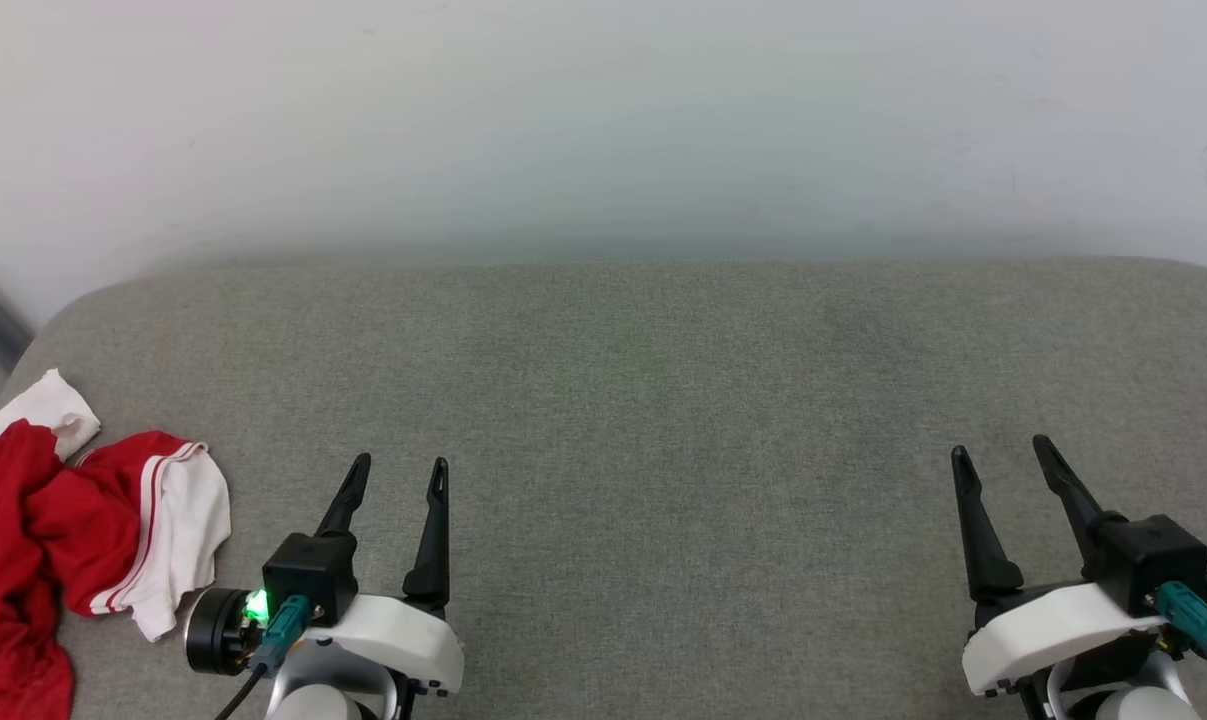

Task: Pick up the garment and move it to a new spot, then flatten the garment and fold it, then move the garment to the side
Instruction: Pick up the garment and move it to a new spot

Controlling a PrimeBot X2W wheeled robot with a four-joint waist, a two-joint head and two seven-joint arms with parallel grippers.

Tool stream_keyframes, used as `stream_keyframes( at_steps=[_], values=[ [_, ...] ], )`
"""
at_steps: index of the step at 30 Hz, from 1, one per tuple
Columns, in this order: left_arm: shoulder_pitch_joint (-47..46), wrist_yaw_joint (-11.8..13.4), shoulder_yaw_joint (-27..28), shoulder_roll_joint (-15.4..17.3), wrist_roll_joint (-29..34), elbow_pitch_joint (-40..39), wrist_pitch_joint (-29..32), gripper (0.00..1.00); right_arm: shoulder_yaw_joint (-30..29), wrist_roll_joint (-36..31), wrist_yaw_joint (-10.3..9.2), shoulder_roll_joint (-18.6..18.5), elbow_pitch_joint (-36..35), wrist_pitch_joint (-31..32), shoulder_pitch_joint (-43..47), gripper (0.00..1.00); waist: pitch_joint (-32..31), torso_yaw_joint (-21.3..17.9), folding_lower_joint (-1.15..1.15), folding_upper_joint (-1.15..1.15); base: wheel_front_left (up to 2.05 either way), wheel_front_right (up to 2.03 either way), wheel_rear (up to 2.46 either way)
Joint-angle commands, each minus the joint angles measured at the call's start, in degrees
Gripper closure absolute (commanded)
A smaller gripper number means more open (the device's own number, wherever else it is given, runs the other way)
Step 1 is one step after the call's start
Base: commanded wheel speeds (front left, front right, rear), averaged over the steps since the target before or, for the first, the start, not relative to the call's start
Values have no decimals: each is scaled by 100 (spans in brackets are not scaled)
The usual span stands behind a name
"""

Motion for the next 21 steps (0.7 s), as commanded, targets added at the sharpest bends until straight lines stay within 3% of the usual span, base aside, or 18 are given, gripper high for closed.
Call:
stream_keyframes(
  at_steps=[1,12,21],
  values=[
    [-32,-13,41,-25,-18,16,-16,0,-5,31,-2,23,9,-38,-16,0,3,1,0,0,0,0,0],
    [-98,23,252,-68,-128,63,-16,0,-17,119,-2,22,16,-51,-79,0,38,203,0,0,0,0,0],
    [-202,66,594,-81,-214,16,-16,0,58,98,-2,21,-172,32,-129,0,183,1126,0,0,0,0,0]
  ],
)
